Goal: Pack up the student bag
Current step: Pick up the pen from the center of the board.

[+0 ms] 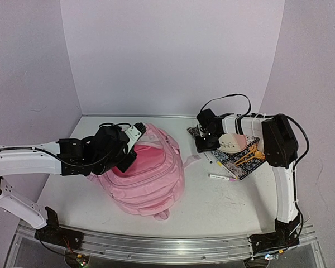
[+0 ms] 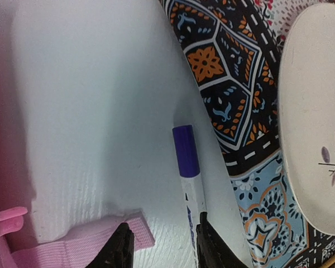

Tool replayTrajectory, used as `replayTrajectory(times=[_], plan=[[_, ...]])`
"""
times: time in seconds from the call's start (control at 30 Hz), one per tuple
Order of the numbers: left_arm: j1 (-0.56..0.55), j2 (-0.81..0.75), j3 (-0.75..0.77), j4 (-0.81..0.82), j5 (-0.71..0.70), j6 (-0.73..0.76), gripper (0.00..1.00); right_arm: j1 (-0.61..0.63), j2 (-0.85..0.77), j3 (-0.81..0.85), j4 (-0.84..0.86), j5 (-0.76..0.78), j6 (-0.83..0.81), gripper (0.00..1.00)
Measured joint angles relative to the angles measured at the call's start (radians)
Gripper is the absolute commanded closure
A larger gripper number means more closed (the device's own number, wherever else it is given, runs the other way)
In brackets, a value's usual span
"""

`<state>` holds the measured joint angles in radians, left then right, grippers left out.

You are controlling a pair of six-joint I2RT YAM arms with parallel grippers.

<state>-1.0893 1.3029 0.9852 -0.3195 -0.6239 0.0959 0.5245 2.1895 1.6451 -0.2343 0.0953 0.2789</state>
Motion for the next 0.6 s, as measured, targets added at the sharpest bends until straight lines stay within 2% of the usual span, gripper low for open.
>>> replayTrajectory(times=[0.17,0.6], plan=[[0.000,-0.001,0.000,0.000,0.002,0.000,1.00,-0.008,0.052,0.026,-0.017,0.012,-0.002,0.61],[0.000,-0.014,-0.007,0.001,0.017,0.001,1.00,-0.011,0.091,0.060,-0.038,0.011,0.016,0.79]])
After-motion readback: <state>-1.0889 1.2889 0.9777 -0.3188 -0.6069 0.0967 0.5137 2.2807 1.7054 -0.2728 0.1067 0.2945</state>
